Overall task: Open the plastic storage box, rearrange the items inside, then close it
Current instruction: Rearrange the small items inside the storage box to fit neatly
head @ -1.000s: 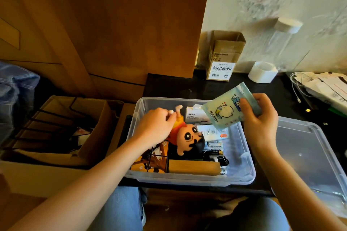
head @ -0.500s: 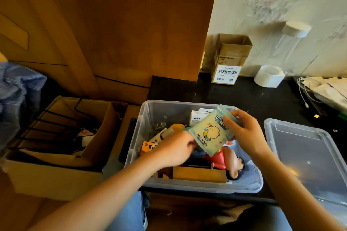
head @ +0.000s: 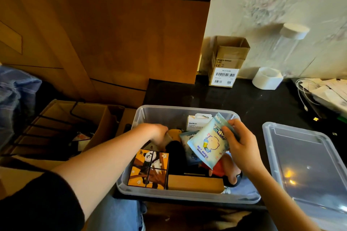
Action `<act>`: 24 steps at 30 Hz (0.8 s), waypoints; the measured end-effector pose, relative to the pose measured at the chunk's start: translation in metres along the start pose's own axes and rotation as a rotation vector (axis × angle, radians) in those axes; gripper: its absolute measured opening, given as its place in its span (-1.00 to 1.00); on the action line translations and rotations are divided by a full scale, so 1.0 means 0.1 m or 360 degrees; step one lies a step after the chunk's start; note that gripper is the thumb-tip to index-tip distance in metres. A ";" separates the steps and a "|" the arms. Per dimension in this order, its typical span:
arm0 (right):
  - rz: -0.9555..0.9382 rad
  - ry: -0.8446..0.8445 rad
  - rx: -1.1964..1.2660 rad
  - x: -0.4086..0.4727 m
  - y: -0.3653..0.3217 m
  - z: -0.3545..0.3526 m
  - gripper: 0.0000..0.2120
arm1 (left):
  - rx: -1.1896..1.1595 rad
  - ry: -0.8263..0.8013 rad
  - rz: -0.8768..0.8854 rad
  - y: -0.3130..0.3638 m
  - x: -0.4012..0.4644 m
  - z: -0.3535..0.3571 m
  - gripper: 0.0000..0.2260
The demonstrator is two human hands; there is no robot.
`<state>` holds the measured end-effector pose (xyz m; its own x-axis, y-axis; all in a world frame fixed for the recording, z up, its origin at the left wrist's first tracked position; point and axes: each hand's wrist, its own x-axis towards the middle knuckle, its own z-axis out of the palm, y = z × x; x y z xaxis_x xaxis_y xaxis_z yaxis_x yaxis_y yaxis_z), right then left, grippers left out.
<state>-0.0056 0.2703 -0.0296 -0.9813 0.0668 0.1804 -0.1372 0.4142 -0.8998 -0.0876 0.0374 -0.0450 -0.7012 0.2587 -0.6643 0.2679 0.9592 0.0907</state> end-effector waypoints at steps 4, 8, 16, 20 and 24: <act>-0.0007 -0.0023 0.0016 0.00 0.00 0.00 -0.91 | -0.0238 0.0103 0.0072 -0.07 0.01 0.10 -0.54; -0.0001 -0.0019 0.0125 0.00 -0.01 0.01 -0.91 | -0.0208 0.0251 0.0011 -0.08 0.01 0.13 -0.64; -0.0008 0.0210 0.0356 0.01 -0.01 -0.04 -0.89 | -0.0638 0.1025 0.0163 -0.15 -0.38 -0.03 -0.71; 0.0007 0.0321 0.0432 0.02 0.00 -0.06 -0.84 | -0.1441 0.1277 0.0270 -0.01 -0.67 -0.06 -0.75; 0.0044 0.0465 0.0548 0.02 0.00 -0.10 -0.81 | -0.1534 0.0985 0.0449 0.34 -0.80 0.11 -0.70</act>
<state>-0.0061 0.2796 -0.0256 -0.9128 0.3476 0.2144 -0.1967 0.0859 -0.9767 -0.0156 0.0484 0.0032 -0.9692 0.2324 -0.0818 0.0413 0.4806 0.8759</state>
